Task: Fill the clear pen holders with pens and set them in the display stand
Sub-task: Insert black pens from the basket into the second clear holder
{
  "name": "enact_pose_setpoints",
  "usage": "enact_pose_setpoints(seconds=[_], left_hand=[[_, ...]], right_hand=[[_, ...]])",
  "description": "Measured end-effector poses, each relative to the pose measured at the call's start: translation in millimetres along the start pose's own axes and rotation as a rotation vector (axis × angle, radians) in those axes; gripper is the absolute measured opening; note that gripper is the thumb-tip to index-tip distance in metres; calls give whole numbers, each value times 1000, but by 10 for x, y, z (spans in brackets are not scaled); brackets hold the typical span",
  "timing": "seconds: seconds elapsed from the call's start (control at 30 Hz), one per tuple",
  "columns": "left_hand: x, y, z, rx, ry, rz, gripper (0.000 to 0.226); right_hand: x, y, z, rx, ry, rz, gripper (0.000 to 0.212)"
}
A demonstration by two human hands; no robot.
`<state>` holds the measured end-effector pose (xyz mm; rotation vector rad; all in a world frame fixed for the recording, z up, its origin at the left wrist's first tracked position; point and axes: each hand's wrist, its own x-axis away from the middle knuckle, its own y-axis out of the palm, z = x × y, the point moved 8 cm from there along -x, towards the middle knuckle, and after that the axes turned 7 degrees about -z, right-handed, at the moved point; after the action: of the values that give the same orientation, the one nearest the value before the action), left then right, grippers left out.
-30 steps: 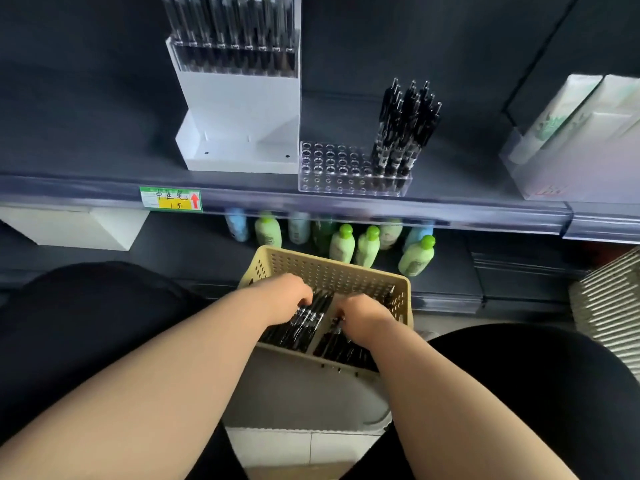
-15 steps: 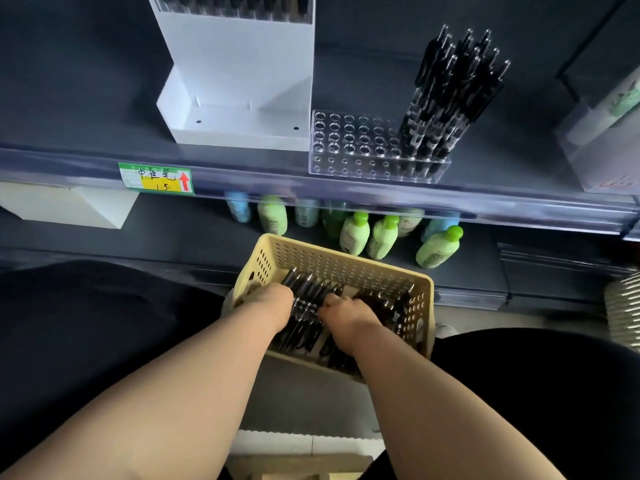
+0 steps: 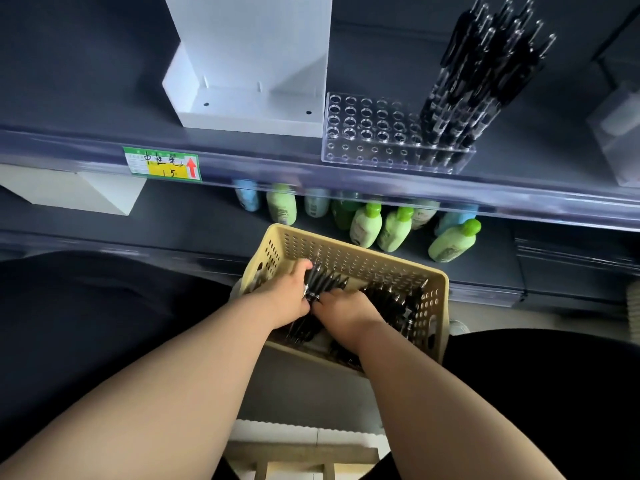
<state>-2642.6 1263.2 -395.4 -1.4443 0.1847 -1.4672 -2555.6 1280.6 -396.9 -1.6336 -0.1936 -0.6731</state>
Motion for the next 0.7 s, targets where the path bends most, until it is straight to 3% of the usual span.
enact_pose_setpoints(seconds=[0.17,0.3,0.43,0.57,0.7], left_hand=[[58,-21,85,30,85,-27,27],[203,-85,177,144,138,-6,28],[372,-293,269,58,189,137,9],[638,-584,554,-256,334,347,20],[986,-1021,834,-58,497,623,23]], right_hand=[[191,-199,261,-304,165,191,34],[393,-374,409,-549,288,345,33],[605,-572,461,-704,338,478,26],[848,-898,571,-789,367,649,28],[1156,-1359,767,-806,333,898,22]])
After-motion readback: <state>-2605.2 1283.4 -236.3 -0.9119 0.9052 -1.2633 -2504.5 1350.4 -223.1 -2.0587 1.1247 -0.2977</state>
